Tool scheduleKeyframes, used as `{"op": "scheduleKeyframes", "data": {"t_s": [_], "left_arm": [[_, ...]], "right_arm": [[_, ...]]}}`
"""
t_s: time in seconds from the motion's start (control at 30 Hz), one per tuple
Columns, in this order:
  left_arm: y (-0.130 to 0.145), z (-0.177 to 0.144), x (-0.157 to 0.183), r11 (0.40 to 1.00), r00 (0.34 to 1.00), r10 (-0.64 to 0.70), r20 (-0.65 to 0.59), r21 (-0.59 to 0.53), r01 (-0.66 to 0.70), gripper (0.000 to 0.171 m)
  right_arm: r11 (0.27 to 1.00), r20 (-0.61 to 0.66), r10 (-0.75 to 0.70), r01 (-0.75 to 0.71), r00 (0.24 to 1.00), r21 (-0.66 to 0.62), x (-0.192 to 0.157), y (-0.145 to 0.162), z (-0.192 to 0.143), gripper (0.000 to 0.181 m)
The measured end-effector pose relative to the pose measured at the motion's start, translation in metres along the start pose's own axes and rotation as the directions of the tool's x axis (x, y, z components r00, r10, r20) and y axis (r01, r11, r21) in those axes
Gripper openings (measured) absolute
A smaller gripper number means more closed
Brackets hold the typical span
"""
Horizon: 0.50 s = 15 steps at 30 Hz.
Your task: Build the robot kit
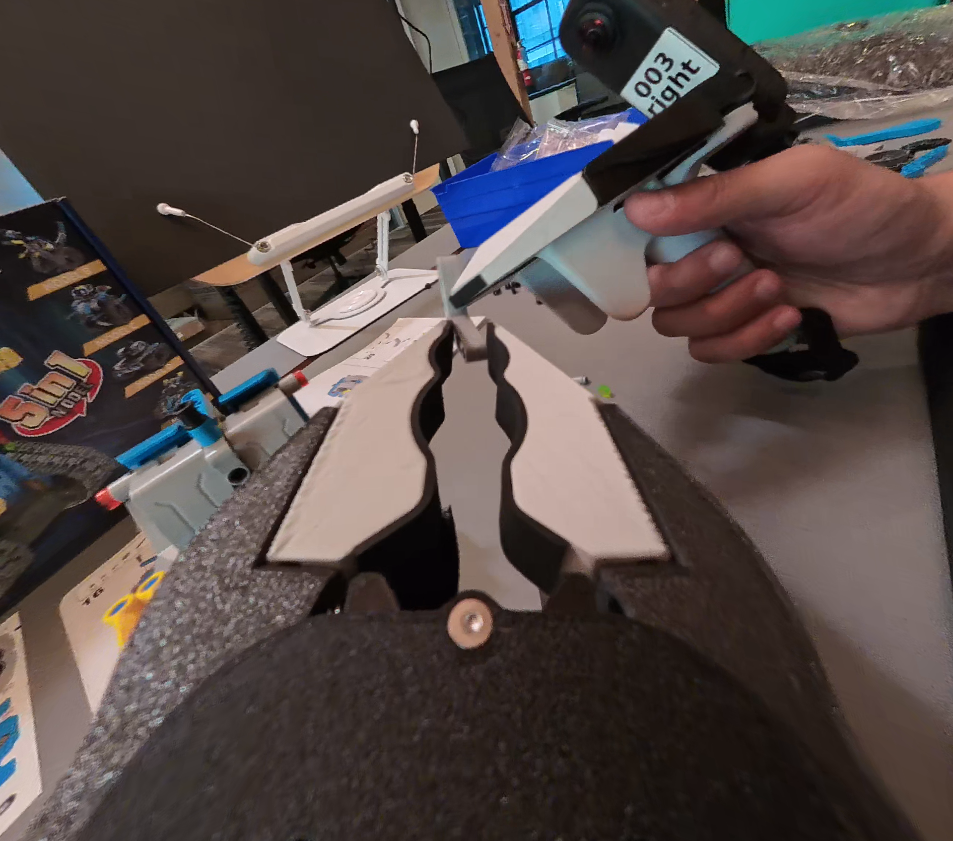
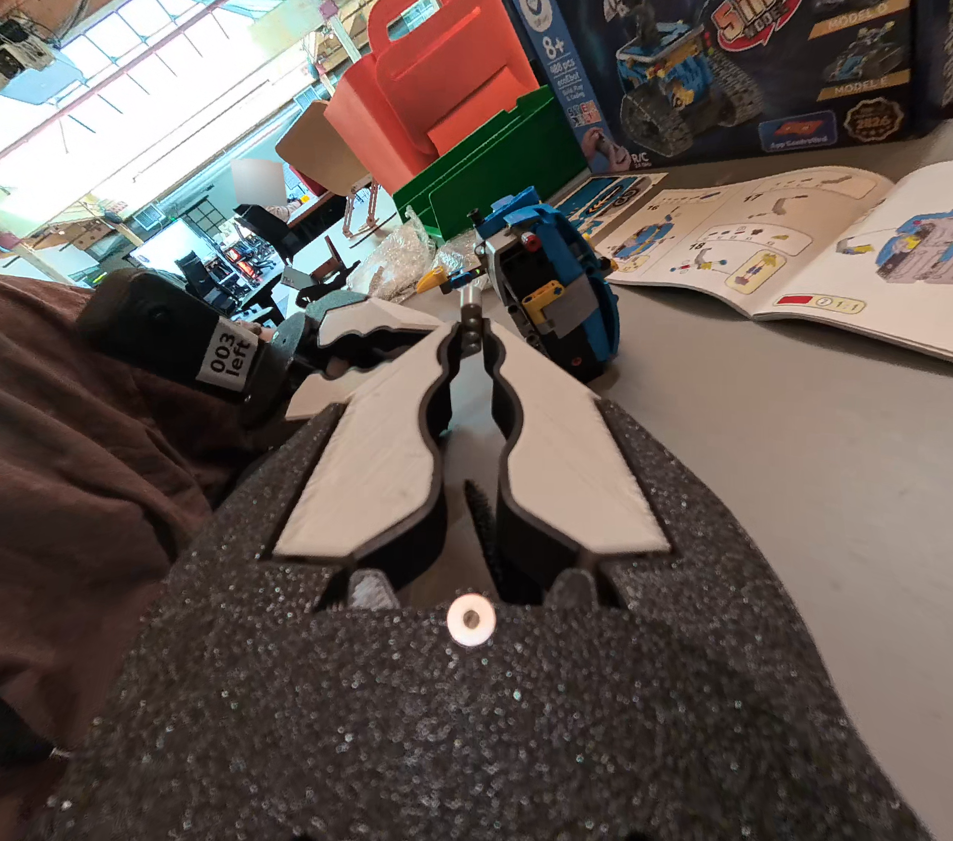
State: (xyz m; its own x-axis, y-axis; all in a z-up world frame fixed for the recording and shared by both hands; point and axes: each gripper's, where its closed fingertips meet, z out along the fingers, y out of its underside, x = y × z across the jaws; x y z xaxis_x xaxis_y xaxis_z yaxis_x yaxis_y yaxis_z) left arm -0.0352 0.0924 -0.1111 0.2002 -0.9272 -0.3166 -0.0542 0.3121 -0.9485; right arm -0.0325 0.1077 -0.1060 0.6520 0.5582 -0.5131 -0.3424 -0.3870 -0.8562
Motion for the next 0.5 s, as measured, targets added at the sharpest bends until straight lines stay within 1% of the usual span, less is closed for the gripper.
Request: {"op": "scheduleKeyframes", "data": {"t_s": [0.13,0.2,0.27,0.37,0.5], "left_arm": [[0.005,0.002,-0.005,0.998,0.999,-0.043,0.000,-0.035,0.043,0.008],[0.006,0.002,-0.004,0.997,0.998,-0.063,-0.012,-0.048,0.063,0.007],[0.006,0.001,-0.006,0.996,0.997,-0.073,0.001,-0.049,0.073,0.007],[0.008,0.002,-0.010,0.994,0.996,-0.084,0.020,-0.064,0.085,0.007],[0.009,0.002,-0.009,0.994,0.996,-0.085,0.017,-0.065,0.086,0.007]], "right_arm": [[1.000,-0.021,0.007,-0.007,1.000,0.006,0.004,0.000,0.000,0.009],[0.999,-0.048,-0.002,0.004,0.999,0.046,0.006,-0.007,-0.002,0.012],[0.997,-0.065,-0.008,0.013,0.998,0.076,0.008,-0.012,-0.005,0.014],[0.997,-0.068,0.010,-0.005,0.998,0.073,0.011,-0.011,-0.006,0.013],[0.998,-0.056,0.014,-0.010,0.998,0.066,0.009,-0.010,-0.005,0.011]]}}
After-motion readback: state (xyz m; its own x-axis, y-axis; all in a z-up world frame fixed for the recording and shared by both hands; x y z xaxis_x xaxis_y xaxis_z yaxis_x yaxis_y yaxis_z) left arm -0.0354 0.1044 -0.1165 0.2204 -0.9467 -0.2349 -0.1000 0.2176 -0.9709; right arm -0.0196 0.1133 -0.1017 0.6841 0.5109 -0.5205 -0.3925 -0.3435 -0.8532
